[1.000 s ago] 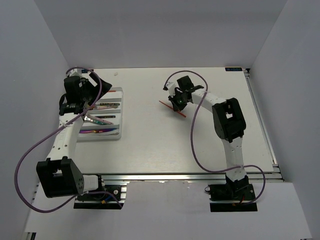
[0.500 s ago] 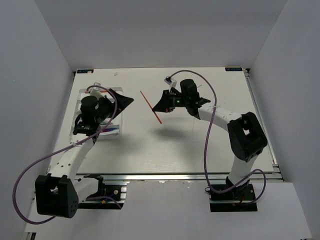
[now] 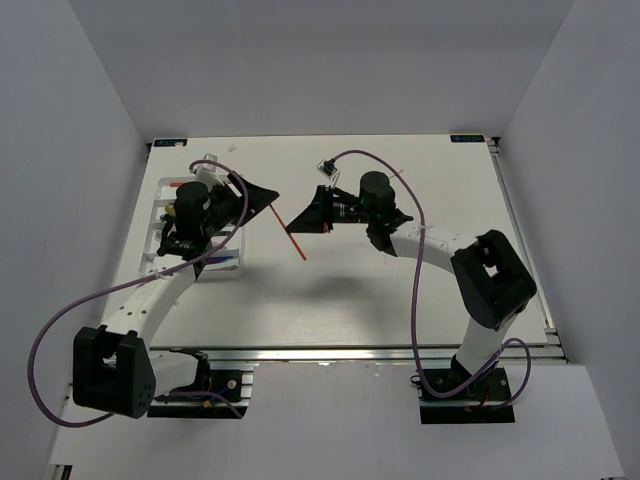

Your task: Sort the eating utensils into containers

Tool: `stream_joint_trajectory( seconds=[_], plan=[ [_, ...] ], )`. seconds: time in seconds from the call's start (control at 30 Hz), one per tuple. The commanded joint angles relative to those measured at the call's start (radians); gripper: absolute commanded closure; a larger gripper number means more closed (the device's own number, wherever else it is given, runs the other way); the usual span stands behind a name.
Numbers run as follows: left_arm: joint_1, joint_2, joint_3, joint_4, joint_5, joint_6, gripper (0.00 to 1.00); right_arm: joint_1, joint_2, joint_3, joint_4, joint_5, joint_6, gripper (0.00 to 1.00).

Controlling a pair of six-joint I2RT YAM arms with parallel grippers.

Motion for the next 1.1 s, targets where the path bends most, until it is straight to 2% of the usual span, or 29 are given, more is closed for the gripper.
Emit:
stream_joint_trajectory(
  seconds=[0.0, 0.03, 0.07, 0.13, 0.17, 0.2, 0.3, 0.33, 0.37, 0.4, 0.43, 0.47, 0.5, 0.53, 0.6, 0.67, 0.7, 0.8, 0.93, 1.07],
  plan=[
    [-0.01, 0.0, -0.01, 0.089, 0.045, -0.016, 0.34, 0.02, -0.042, 0.021, 0.084, -0.026, 0.04, 1.0],
    [-0.012, 0.006, -0.013, 0.107, 0.056, -0.038, 0.41, 0.023, -0.034, 0.026, 0.078, -0.023, 0.04, 1.0],
    [-0.013, 0.006, -0.017, 0.15, 0.067, -0.05, 0.57, 0.026, -0.03, 0.034, 0.07, -0.018, 0.035, 1.0],
    [-0.015, 0.008, -0.034, 0.231, 0.102, -0.085, 0.73, 0.029, -0.01, 0.049, 0.063, -0.012, 0.037, 1.0],
    [-0.016, 0.011, -0.039, 0.256, 0.116, -0.096, 0.95, 0.027, -0.005, 0.054, 0.063, -0.009, 0.04, 1.0],
    [-0.016, 0.011, -0.043, 0.277, 0.127, -0.113, 1.0, 0.027, 0.001, 0.061, 0.061, -0.008, 0.043, 1.0],
    [-0.015, 0.016, -0.04, 0.275, 0.104, -0.108, 1.0, 0.009, 0.009, 0.063, 0.063, 0.006, 0.044, 1.0],
    [-0.013, 0.017, -0.019, 0.177, 0.02, -0.095, 1.0, -0.003, -0.005, 0.038, 0.067, 0.012, 0.05, 0.84],
    [-0.006, 0.025, 0.001, 0.11, -0.041, -0.073, 1.0, -0.037, -0.019, 0.017, 0.058, 0.027, 0.046, 0.59],
    [0.007, 0.034, 0.027, 0.031, -0.109, -0.052, 1.0, -0.057, -0.04, -0.009, 0.032, 0.079, 0.035, 0.11],
    [0.057, 0.049, 0.079, -0.094, -0.211, -0.055, 1.0, -0.08, -0.092, -0.061, -0.014, 0.118, -0.021, 0.11],
    [0.098, 0.069, 0.093, -0.136, -0.232, -0.068, 1.0, -0.098, -0.121, -0.08, -0.076, 0.167, -0.064, 0.11],
    [0.138, 0.104, 0.098, -0.137, -0.243, -0.113, 1.0, -0.13, -0.179, -0.094, -0.224, 0.269, -0.11, 0.11],
    [0.222, 0.12, 0.098, -0.106, -0.253, -0.134, 1.0, -0.141, -0.207, -0.103, -0.3, 0.323, -0.194, 0.11],
    [0.325, 0.189, 0.128, -0.106, -0.318, -0.167, 1.0, -0.16, -0.273, -0.114, -0.455, 0.453, -0.259, 0.11],
    [0.366, 0.261, 0.223, -0.092, -0.405, -0.168, 1.0, -0.173, -0.307, -0.132, -0.508, 0.5, -0.325, 0.11],
    [0.407, 0.346, 0.257, -0.092, -0.415, -0.186, 0.94, -0.177, -0.331, -0.137, -0.551, 0.527, -0.344, 0.11],
    [0.471, 0.474, 0.375, -0.078, -0.432, -0.258, 0.94, -0.196, -0.374, -0.157, -0.614, 0.574, -0.398, 0.11],
    [0.498, 0.727, 0.587, -0.132, -0.416, -0.271, 0.93, -0.215, -0.405, -0.181, -0.634, 0.589, -0.442, 0.11],
    [0.501, 0.839, 0.706, -0.169, -0.447, -0.291, 0.84, -0.227, -0.408, -0.178, -0.657, 0.606, -0.474, 0.11]
  ],
)
